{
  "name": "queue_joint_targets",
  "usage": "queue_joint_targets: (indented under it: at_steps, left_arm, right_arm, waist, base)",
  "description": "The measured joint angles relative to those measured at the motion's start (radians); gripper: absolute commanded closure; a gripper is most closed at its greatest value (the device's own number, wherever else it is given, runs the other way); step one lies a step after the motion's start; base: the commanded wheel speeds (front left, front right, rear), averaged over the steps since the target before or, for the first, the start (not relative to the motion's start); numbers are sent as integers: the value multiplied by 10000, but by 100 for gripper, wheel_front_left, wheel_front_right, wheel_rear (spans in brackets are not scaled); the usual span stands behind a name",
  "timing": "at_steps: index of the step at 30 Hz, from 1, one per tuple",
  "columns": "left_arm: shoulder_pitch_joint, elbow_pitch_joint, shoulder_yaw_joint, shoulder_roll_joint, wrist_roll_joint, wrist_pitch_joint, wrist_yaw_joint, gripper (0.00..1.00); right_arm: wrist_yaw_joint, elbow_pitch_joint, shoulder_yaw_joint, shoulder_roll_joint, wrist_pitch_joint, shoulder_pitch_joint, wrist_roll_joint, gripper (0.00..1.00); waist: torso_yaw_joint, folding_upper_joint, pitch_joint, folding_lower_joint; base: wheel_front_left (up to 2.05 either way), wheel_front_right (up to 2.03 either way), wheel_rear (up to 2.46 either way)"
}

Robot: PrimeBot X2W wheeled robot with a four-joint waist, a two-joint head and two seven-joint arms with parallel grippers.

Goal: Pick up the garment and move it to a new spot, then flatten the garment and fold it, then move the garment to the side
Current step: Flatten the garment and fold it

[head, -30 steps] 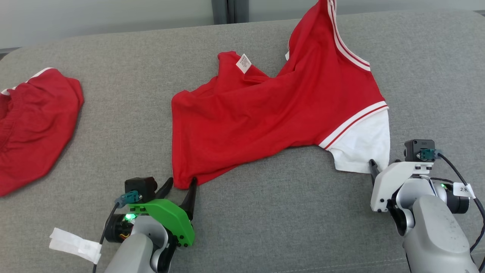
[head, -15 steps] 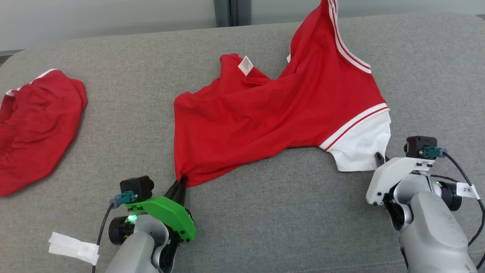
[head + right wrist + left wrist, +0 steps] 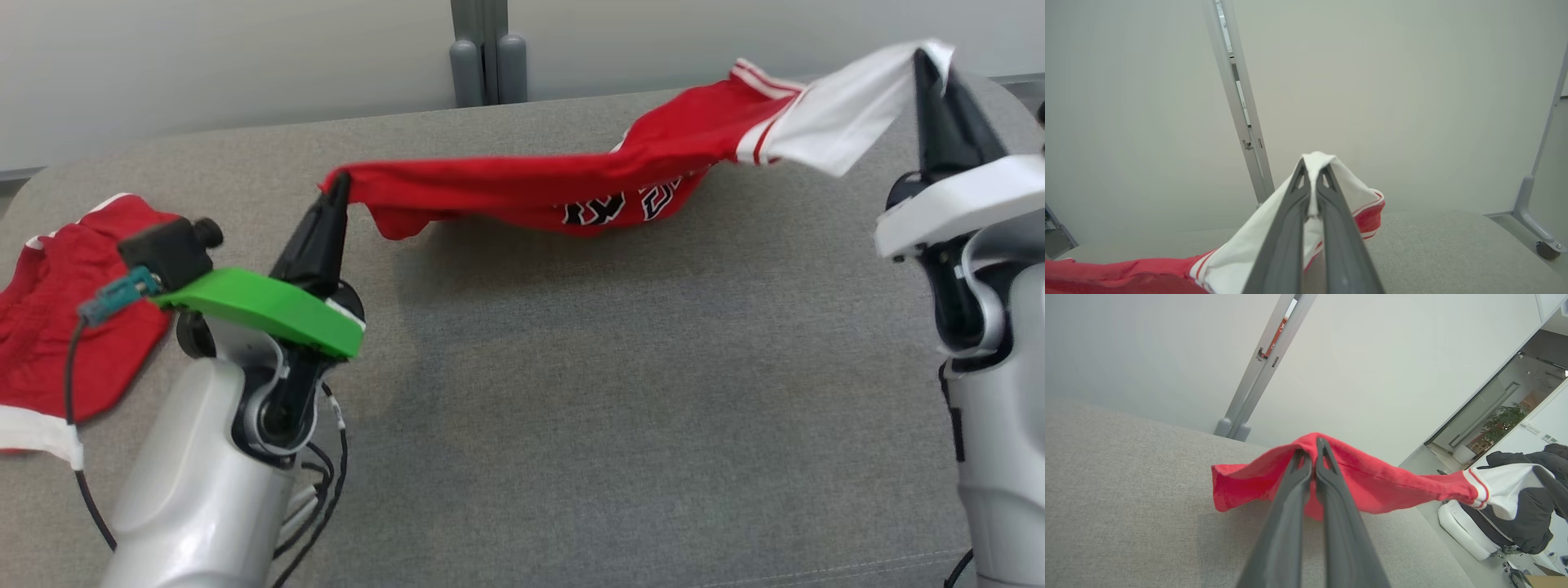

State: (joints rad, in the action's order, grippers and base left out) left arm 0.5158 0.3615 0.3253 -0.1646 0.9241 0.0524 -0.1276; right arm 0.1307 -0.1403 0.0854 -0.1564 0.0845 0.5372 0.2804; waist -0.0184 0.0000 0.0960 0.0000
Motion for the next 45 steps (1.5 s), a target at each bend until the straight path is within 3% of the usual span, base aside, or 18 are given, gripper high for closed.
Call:
queue_joint_targets:
  at_steps: [7,11,15,18,21,24,26,31,37,45]
  left_arm:
    - [811,-1546,-199,-192,660,-596,2,100]
    - [1330,-1964,-174,-161,732,-963,150,100]
    - [2080,-1645,-146,-151,594,-1143,368,100]
    - [3092,-963,-299,-169,414,-986,416,100]
    - [4258,-12,-433,-311,-132,-357,408,100]
    - [5514,727,-577,-384,-656,635,309,100]
    - [6469,938,-700,-297,-844,1476,205,100]
    - [7746,522,-869,-171,-1154,2054,23,100]
    - [7031,-537,-844,-92,-744,2119,-2,100]
    - [3468,731,-36,-136,-552,2115,-2,100]
  right_arm:
    - [0,2336,92,-303,311,857,119,100]
    - [0,2485,322,-334,719,1305,190,100]
    - [-2,1559,121,-232,938,2064,205,100]
    - [-2,96,-42,-100,692,3262,161,100]
    - [-4,-1668,-75,360,12,4659,90,100]
    - [-2,-2920,151,708,-1381,6314,104,100]
    - [-2,-3164,360,709,-2842,7506,38,100]
    - [-2,-2573,418,439,-3452,8992,36,100]
    - [-2,-1693,-148,-140,-3473,8034,-132,100]
    - [-2,-3394,-1588,-667,-3277,4443,456,100]
  waist:
    - [-257,0,-88,0]
    - [-315,0,201,0]
    - [-354,0,746,0]
    - [-411,0,1281,0]
    - [-517,0,1869,0]
    - [-654,0,2447,1]
    - [-747,0,2832,1]
    - [-877,0,3499,1]
    - [-805,0,3761,1]
    - [-698,0,3400,1]
  base:
    - [0,0,0]
    - [0,0,0]
    - [0,0,0]
    - [0,0,0]
    - [0,0,0]
    - [0,0,0]
    - [0,0,0]
    - [0,0,0]
    - [0,0,0]
    - [0,0,0]
